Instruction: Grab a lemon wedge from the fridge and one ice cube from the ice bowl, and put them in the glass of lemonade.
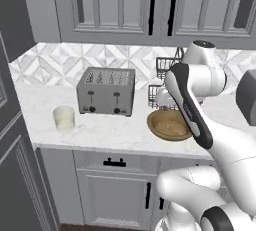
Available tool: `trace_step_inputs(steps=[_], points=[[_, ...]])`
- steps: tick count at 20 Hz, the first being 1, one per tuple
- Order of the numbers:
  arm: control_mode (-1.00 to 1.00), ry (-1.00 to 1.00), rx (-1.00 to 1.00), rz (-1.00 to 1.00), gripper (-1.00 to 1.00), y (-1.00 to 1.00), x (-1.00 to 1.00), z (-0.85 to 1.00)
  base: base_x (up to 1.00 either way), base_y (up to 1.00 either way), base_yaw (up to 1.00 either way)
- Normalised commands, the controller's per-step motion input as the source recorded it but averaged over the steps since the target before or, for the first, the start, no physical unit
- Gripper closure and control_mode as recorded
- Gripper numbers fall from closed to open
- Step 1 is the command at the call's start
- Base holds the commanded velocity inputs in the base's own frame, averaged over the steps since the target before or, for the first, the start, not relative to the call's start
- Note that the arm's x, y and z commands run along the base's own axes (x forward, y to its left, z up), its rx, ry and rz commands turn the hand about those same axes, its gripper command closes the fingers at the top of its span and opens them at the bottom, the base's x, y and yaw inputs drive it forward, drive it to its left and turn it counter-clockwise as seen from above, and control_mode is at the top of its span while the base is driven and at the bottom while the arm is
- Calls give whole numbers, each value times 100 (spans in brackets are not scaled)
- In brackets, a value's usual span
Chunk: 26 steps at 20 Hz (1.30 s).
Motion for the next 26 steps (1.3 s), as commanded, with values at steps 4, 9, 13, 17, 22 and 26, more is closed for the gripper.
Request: trace_step_inputs(steps=[4, 9, 13, 17, 22, 26], points=[[100, 0, 0, 0, -100, 0, 0, 0, 74, 0, -51], [100, 0, 0, 0, -100, 0, 0, 0, 37, 12, -33], [100, 0, 0, 0, -100, 0, 0, 0, 0, 0, 0], [100, 0, 0, 0, -100, 0, 0, 0, 0, 0, 0], [100, 0, 0, 0, -100, 0, 0, 0, 0, 3, 0], [-100, 29, -3, -6, -100, 34, 13, -70, 0, 0, 0]])
